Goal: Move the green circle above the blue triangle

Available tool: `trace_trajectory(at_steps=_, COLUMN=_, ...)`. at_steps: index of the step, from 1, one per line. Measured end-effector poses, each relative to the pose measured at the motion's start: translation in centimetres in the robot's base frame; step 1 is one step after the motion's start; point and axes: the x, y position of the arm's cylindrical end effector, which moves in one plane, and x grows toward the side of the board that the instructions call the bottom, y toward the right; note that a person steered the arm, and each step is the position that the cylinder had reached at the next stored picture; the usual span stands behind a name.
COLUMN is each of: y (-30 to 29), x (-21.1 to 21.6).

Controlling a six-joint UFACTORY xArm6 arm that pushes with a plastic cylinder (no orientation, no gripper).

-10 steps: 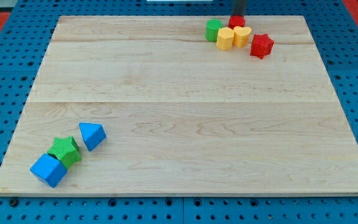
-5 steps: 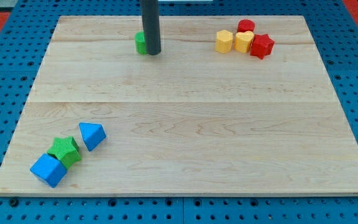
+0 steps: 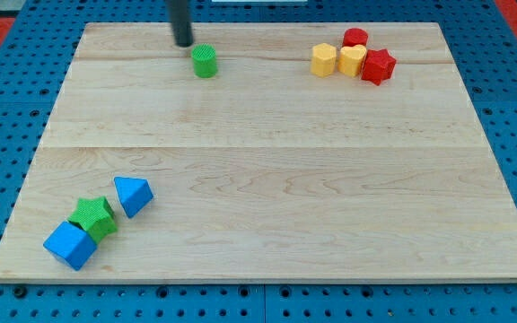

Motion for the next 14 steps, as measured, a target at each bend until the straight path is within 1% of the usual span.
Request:
trace_trajectory(at_steps=1, y=-1.5, x=5.2)
trace_trajectory(at_steps=2, y=-9.0, x=13.5)
trace_trajectory(at_steps=3, y=-10.2, x=17.0)
trace_trajectory(at_steps=4, y=-14.3, x=13.9)
trace_trajectory(at_steps=5, y=-13.2, x=18.4)
trace_trajectory(at_steps=6, y=-10.4, x=16.7)
trace_trajectory(at_steps=7, y=-8.5, x=17.0)
trace_trajectory(at_steps=8, y=-13.1, x=19.9)
trace_trajectory(at_steps=9, y=-13.7, x=25.0)
trace_trajectory(at_steps=10, y=-14.3, x=22.5)
trace_trajectory(at_steps=11, y=-12.5, x=19.4)
trace_trajectory(at_steps=12, y=-7.3, x=20.2)
trace_trajectory(at_steps=13, y=-7.3, x=23.7)
trace_trajectory(at_steps=14, y=-7.9, x=24.7)
